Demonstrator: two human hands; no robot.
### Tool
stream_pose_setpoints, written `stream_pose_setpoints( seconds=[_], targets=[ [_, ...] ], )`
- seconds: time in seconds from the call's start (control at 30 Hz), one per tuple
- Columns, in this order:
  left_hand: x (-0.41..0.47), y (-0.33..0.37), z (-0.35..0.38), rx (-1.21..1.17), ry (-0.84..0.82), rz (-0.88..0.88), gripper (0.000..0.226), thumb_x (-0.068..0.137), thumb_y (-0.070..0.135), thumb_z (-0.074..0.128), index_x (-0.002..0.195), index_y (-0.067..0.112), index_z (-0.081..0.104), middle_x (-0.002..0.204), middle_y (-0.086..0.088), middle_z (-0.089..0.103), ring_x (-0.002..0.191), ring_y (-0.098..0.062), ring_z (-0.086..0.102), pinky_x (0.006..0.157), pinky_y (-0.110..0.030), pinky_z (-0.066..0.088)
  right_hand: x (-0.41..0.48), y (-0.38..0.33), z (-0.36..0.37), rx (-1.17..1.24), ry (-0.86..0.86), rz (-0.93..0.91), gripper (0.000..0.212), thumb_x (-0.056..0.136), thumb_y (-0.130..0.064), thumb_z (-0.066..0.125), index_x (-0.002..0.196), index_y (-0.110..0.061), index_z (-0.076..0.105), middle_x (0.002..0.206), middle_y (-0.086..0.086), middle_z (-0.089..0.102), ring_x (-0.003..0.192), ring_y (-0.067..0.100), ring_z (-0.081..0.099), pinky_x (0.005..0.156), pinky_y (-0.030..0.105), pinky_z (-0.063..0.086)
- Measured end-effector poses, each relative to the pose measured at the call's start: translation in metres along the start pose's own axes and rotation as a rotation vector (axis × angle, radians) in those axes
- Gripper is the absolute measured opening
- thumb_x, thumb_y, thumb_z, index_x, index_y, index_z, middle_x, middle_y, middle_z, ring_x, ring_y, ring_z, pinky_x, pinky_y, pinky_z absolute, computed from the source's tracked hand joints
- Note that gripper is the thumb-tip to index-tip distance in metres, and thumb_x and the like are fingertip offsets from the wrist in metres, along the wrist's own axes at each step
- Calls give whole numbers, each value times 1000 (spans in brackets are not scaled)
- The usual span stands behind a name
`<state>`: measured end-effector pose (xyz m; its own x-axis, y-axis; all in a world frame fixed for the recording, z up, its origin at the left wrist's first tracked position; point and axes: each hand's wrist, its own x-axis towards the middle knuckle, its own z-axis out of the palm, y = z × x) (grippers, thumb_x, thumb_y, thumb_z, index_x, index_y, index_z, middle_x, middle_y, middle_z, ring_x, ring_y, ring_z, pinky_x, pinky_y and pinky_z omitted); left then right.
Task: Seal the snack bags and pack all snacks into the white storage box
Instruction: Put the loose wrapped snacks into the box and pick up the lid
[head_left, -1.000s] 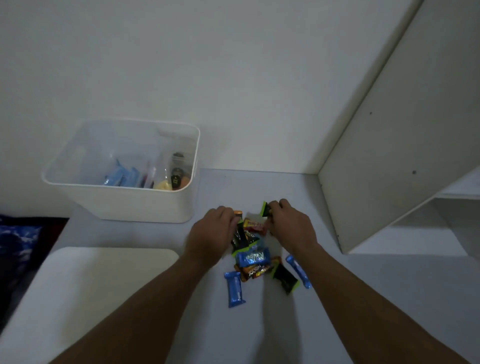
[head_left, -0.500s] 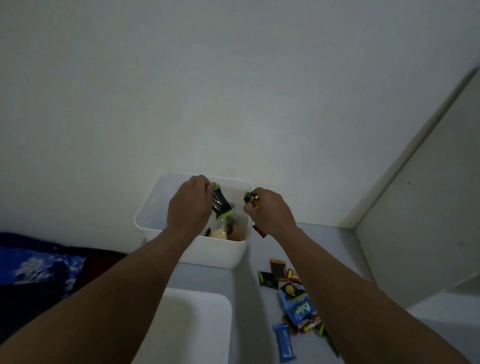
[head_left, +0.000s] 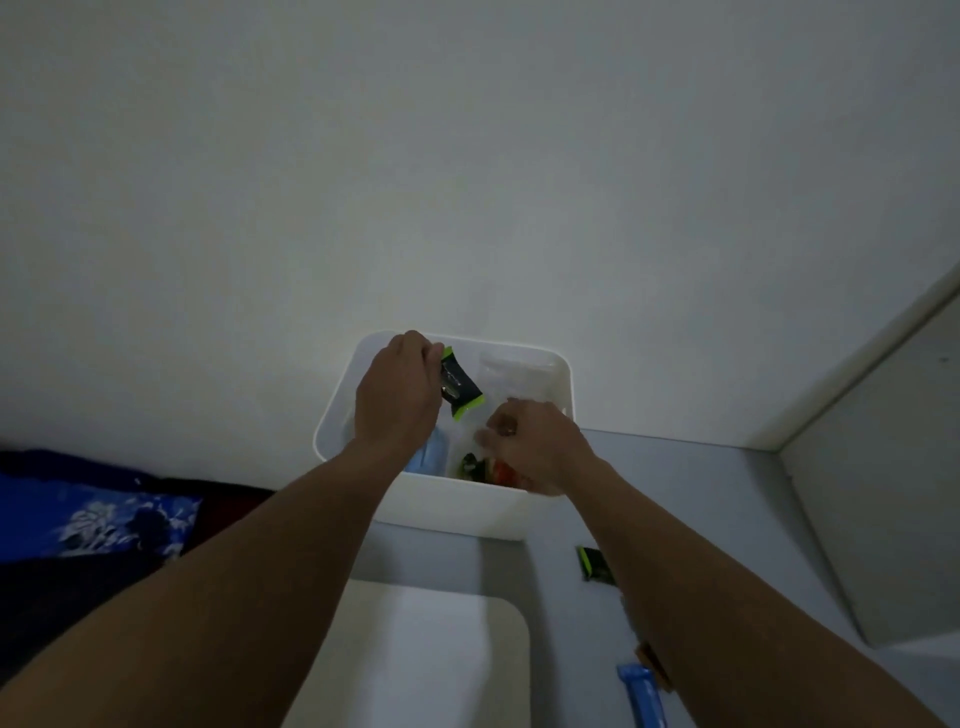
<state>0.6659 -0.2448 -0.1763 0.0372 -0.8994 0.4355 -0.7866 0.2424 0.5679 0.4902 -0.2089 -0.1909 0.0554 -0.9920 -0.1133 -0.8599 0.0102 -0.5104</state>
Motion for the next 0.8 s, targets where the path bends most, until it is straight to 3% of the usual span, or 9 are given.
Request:
stream_pose_setpoints(
  seconds=[0.07, 0.17, 0.27, 0.33, 0.5, 0.67, 0.8],
  targets=[
    [1, 4, 9, -17, -34, -1, 30, 104, 35, 35, 88, 15, 52, 85, -1, 56, 75, -20, 52, 67, -36, 44, -1, 7, -8, -31, 120, 5, 33, 93, -38, 52, 117, -21, 69, 117, 0, 68, 104, 20, 61, 86, 33, 49],
    [-3, 15, 26, -39, -100, 38, 29, 104, 35, 35, 87, 17, 51, 83, 0, 56, 74, -19, 52, 66, -36, 46, 1, 25, -21, -188, 241, 38, 37, 92, -19, 51, 127, -7, 60, 133, 11, 56, 127, 29, 47, 102, 41, 45],
    [-13, 27, 47, -38, -210, 73, 26, 104, 34, 35, 86, 20, 48, 82, 3, 51, 75, -14, 47, 66, -29, 36, -1, 43, -28, -209, 100, 93, 32, 93, -15, 46, 121, -1, 53, 118, 16, 56, 116, 32, 51, 94, 41, 46],
    [-22, 32, 62, -27, -291, 74, 25, 103, 35, 36, 85, 22, 48, 84, 2, 53, 78, -13, 46, 70, -26, 32, -4, 49, -31, -159, 38, 92, 38, 95, -14, 44, 131, -3, 48, 122, 17, 58, 112, 32, 55, 89, 38, 45],
    [-40, 36, 79, -50, -334, 61, 27, 99, 36, 42, 87, 22, 62, 92, 1, 66, 79, -11, 54, 73, -24, 39, -10, 51, -35, -65, 16, 79, 42, 101, -15, 38, 142, -7, 42, 134, 16, 57, 116, 33, 57, 93, 36, 45],
    [-50, 51, 72, 4, -316, 139, 30, 100, 36, 39, 101, 17, 62, 101, -5, 68, 91, -22, 59, 84, -37, 50, -20, 56, -41, -4, -7, 84, 40, 103, -24, 38, 139, -9, 47, 140, 14, 54, 125, 31, 51, 100, 34, 41],
    [-78, 83, 64, 34, -193, 302, 23, 98, 32, 44, 95, 15, 60, 91, -5, 65, 85, -23, 57, 75, -38, 50, -44, 84, -52, -16, -46, 138, 60, 104, -41, 38, 153, -8, 27, 159, 9, 30, 145, 24, 30, 118, 33, 23]
  ],
)
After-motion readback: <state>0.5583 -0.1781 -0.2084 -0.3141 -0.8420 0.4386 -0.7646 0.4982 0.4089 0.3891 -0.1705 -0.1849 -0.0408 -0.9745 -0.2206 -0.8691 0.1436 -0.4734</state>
